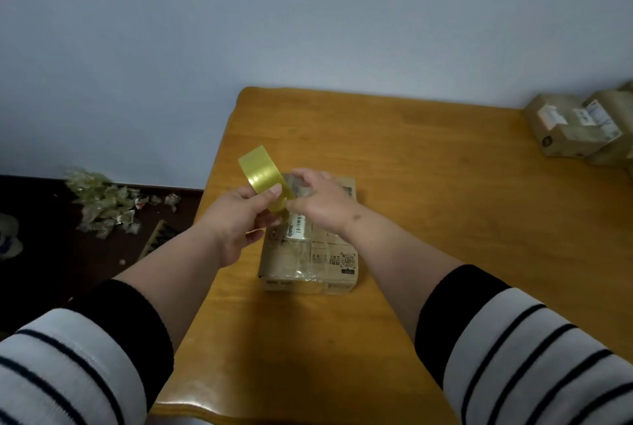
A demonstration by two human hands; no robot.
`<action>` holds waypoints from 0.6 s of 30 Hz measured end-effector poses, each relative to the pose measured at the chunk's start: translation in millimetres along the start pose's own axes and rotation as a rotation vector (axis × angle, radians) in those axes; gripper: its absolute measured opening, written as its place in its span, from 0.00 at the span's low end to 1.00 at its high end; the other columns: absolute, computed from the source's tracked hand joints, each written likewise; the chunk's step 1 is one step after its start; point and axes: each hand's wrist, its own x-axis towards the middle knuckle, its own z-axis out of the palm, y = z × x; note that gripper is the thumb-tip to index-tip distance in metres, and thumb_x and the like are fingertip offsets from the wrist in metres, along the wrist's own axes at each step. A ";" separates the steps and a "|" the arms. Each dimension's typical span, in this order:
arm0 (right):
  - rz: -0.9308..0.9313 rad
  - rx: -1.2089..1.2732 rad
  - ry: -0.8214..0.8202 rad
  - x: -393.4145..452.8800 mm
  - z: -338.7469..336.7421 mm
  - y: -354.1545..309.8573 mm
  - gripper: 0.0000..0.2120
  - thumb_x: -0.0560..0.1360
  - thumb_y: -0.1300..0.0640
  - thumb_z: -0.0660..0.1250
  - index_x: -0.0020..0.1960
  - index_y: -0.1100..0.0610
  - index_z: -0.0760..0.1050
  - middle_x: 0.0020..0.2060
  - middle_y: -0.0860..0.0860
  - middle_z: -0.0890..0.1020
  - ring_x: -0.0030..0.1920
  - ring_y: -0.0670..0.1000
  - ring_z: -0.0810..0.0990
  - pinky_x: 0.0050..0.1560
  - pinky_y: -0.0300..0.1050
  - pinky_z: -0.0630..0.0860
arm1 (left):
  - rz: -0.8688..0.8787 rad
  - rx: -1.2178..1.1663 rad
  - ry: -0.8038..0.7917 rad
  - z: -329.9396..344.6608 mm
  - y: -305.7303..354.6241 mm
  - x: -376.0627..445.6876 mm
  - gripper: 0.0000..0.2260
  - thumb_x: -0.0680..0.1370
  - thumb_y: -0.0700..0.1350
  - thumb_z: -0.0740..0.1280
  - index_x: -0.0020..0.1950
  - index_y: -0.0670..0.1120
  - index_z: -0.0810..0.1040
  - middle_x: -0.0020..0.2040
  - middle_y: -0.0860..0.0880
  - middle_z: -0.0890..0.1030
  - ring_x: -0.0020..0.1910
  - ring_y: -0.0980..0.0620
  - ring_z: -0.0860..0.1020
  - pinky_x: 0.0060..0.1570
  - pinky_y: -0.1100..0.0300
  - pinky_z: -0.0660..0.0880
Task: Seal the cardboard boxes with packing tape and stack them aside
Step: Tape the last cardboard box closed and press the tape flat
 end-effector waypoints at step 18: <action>0.088 0.180 -0.157 17.3 72.2 -47.7 0.31 0.71 0.69 0.72 0.70 0.53 0.67 0.39 0.50 0.82 0.44 0.50 0.82 0.50 0.47 0.79 | -0.329 -0.074 -0.028 -80.1 -9.4 0.8 0.20 0.71 0.25 0.66 0.54 0.47 0.74 0.42 0.44 0.84 0.38 0.51 0.81 0.33 0.61 0.68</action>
